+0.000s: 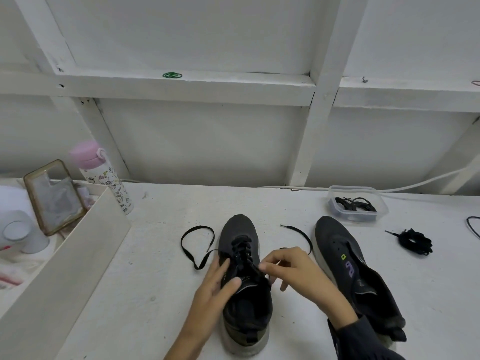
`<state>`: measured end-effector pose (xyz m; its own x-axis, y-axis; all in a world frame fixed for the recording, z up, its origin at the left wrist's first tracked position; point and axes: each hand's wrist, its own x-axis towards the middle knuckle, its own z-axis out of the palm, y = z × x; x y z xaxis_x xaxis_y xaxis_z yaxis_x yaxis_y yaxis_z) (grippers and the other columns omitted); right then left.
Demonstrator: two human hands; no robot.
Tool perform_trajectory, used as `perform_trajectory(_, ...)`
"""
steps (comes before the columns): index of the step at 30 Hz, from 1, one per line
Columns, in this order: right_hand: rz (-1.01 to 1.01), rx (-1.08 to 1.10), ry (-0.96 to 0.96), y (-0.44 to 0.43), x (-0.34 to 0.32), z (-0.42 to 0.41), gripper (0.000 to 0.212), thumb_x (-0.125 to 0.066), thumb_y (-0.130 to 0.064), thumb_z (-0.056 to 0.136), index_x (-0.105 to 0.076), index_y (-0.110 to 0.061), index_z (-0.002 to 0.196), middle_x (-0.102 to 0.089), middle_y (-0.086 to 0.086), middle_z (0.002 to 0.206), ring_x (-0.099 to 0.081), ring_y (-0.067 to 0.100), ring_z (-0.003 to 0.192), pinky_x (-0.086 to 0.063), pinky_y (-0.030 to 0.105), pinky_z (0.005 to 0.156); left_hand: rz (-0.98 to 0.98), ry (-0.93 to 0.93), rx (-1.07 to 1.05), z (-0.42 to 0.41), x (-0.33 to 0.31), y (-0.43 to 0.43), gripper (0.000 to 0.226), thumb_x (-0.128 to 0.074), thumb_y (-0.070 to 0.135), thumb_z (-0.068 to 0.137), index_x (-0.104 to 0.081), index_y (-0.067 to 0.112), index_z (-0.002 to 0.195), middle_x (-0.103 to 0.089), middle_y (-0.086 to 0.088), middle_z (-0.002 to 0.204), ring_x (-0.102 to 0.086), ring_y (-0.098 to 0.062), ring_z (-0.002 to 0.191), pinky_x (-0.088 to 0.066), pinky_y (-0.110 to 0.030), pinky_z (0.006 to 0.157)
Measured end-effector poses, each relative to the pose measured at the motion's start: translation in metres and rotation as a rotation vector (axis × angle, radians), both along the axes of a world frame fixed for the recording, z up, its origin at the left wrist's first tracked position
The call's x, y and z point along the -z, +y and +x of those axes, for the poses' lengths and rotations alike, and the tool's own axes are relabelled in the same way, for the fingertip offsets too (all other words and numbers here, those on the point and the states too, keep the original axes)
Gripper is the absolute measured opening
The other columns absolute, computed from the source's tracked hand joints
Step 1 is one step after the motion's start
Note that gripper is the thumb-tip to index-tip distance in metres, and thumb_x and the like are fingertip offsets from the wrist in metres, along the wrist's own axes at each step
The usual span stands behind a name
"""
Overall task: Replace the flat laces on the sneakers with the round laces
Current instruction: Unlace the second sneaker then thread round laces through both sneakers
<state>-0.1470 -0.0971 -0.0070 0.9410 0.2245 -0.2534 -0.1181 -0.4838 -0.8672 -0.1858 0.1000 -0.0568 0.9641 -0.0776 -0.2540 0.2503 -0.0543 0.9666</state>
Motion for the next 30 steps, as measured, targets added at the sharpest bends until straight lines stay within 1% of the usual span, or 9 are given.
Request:
perform_trajectory(3, -0.019, 0.003, -0.024, 0.007, 0.0, 0.001, 0.01, -0.068, -0.024, 0.088, -0.076, -0.02, 0.083, -0.074, -0.001, 0.08, -0.064, 0.008, 0.065, -0.047, 0.021, 0.054, 0.131, -0.129, 0.045, 0.001, 0.009, -0.011, 0.062, -0.06, 0.031, 0.092, -0.027, 0.039, 0.144, -0.017, 0.029, 0.152, -0.012, 0.012, 0.142, -0.016, -0.013, 0.115)
perform_trajectory(6, -0.032, -0.029, -0.046, 0.009, 0.0, 0.002, 0.009, -0.069, -0.021, 0.086, -0.074, -0.023, 0.078, -0.07, -0.008, 0.071, -0.062, 0.003, 0.063, -0.042, 0.013, 0.054, 0.198, -0.197, 0.02, 0.002, 0.012, -0.018, 0.056, -0.049, 0.018, 0.101, -0.017, 0.041, 0.141, -0.014, 0.026, 0.153, -0.007, 0.009, 0.144, -0.009, 0.0, 0.108)
perform_trajectory(12, -0.154, -0.021, -0.129, 0.013, 0.001, 0.016, 0.013, -0.062, -0.024, 0.084, -0.062, -0.031, 0.073, -0.066, -0.016, 0.073, -0.061, 0.004, 0.063, -0.049, 0.031, 0.066, 0.249, -0.188, 0.13, 0.006, 0.018, -0.008, 0.061, -0.045, 0.004, 0.1, -0.013, 0.036, 0.142, -0.013, 0.021, 0.155, -0.008, 0.006, 0.144, -0.009, 0.0, 0.108)
perform_trajectory(15, -0.262, -0.008, -0.238, 0.019, 0.003, 0.022, 0.011, -0.06, -0.032, 0.088, -0.06, -0.034, 0.078, -0.065, -0.02, 0.082, -0.058, 0.004, 0.071, -0.045, 0.023, 0.066, 0.25, -0.178, 0.147, 0.008, 0.018, -0.006, 0.065, -0.045, -0.002, 0.098, -0.014, 0.034, 0.143, -0.014, 0.018, 0.155, -0.01, 0.005, 0.143, -0.01, 0.002, 0.106)
perform_trajectory(17, -0.175, -0.005, -0.254, 0.024, 0.005, 0.022, 0.01, -0.061, -0.031, 0.09, -0.062, -0.032, 0.081, -0.066, -0.018, 0.086, -0.059, 0.005, 0.07, -0.046, 0.023, 0.066, 0.222, -0.178, 0.125, 0.008, 0.018, -0.005, 0.063, -0.046, 0.0, 0.099, -0.018, 0.032, 0.144, -0.018, 0.019, 0.154, -0.013, 0.005, 0.143, -0.012, 0.002, 0.106)
perform_trajectory(20, 0.065, 0.007, -0.1, 0.013, 0.005, 0.02, 0.009, -0.066, -0.026, 0.091, -0.071, -0.022, 0.086, -0.069, -0.013, 0.078, -0.057, 0.003, 0.06, -0.044, 0.016, 0.058, 0.201, -0.186, 0.103, 0.007, 0.019, -0.007, 0.057, -0.049, 0.01, 0.1, -0.021, 0.034, 0.144, -0.02, 0.023, 0.151, -0.014, 0.009, 0.141, -0.014, 0.003, 0.104)
perform_trajectory(23, 0.099, -0.087, 0.035, -0.005, 0.011, 0.015, 0.009, -0.072, -0.026, 0.087, -0.074, -0.017, 0.088, -0.069, -0.013, 0.072, -0.056, 0.007, 0.061, -0.038, 0.014, 0.053, 0.19, -0.198, 0.081, 0.007, 0.021, -0.011, 0.054, -0.05, 0.019, 0.1, -0.021, 0.036, 0.143, -0.021, 0.026, 0.15, -0.015, 0.012, 0.14, -0.014, 0.002, 0.105)
perform_trajectory(26, 0.164, -0.074, 0.039, -0.005, 0.015, 0.009, 0.005, -0.074, -0.019, 0.085, -0.075, -0.014, 0.086, -0.068, -0.008, 0.069, -0.056, 0.01, 0.062, -0.037, 0.019, 0.053, 0.187, -0.203, 0.071, 0.007, 0.021, -0.012, 0.054, -0.05, 0.02, 0.1, -0.019, 0.038, 0.14, -0.02, 0.027, 0.149, -0.015, 0.013, 0.139, -0.014, 0.003, 0.104)
perform_trajectory(30, 0.149, -0.052, 0.043, 0.0, 0.006, 0.012, 0.007, -0.068, -0.009, 0.088, -0.07, -0.007, 0.082, -0.063, -0.006, 0.065, -0.053, 0.008, 0.057, -0.039, 0.016, 0.057, 0.196, -0.2, 0.079, 0.007, 0.022, -0.011, 0.054, -0.05, 0.017, 0.1, -0.019, 0.038, 0.139, -0.019, 0.025, 0.149, -0.015, 0.01, 0.139, -0.014, 0.005, 0.102)
